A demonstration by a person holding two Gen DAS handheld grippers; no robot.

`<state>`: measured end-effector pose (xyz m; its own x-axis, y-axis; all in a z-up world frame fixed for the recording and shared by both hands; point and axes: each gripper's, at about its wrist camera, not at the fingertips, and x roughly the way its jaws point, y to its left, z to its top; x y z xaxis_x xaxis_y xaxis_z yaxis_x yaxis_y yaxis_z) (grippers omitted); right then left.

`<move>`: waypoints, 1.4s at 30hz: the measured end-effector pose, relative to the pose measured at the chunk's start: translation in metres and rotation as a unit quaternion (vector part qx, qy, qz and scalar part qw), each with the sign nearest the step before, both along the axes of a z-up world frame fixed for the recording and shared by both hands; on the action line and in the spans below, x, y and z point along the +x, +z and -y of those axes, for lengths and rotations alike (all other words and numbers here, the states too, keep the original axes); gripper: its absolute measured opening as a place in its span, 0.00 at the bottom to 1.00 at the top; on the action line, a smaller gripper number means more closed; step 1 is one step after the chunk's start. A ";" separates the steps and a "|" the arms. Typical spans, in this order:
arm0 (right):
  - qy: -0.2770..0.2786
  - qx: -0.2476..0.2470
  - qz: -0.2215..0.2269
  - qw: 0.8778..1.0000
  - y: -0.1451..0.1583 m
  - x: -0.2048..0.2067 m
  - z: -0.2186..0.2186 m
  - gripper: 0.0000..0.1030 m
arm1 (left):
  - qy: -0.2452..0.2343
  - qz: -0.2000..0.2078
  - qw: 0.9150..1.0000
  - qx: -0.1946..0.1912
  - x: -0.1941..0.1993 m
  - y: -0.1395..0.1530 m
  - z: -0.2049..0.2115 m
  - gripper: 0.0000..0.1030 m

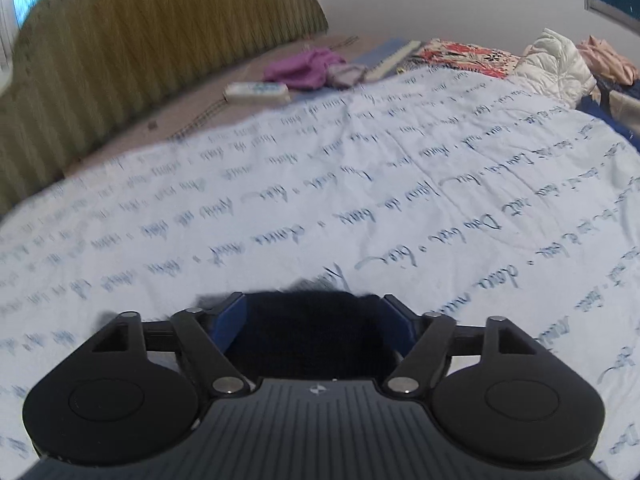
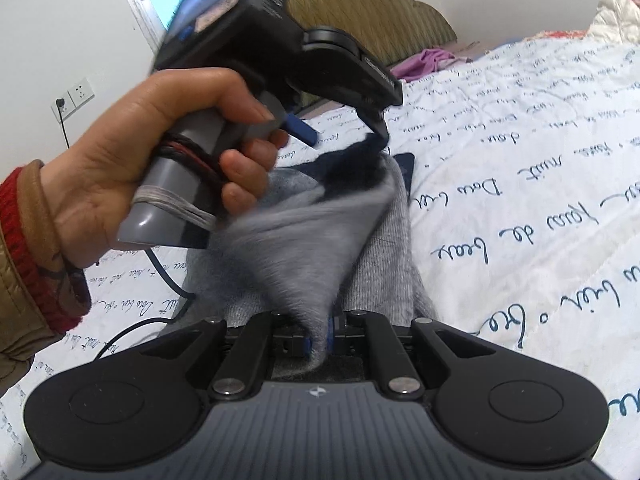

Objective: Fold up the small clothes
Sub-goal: 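Roll both tools to turn the held sweater over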

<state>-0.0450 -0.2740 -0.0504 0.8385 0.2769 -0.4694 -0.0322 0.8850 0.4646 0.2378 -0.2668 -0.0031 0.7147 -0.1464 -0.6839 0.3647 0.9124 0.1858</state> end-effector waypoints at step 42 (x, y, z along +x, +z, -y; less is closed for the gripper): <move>-0.015 0.185 -0.059 0.981 -0.028 0.011 0.056 0.09 | 0.099 -0.005 0.995 -0.027 -0.163 -0.026 -0.185 0.89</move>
<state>-0.0345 -0.3298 -0.0785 0.7949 0.4231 -0.4349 0.0637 0.6546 0.7532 0.0745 -0.0819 -0.0289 0.7265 -0.0401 -0.6860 0.1784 0.9751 0.1319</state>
